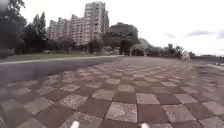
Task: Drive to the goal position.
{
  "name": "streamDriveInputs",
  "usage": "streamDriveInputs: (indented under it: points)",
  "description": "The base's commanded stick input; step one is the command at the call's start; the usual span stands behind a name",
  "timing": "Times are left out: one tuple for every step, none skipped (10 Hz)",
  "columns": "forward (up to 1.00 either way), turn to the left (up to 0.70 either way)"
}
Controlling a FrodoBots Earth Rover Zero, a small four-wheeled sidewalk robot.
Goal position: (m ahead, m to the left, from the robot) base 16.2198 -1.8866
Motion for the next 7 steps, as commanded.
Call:
streamDriveInputs:
  points:
    - [1.0,-0.27]
    - [1.0,-0.27]
    - [1.0,-0.27]
    - [1.0,-0.27]
    - [1.0,-0.1]
    - [1.0,0.0]
    - [1.0,0.0]
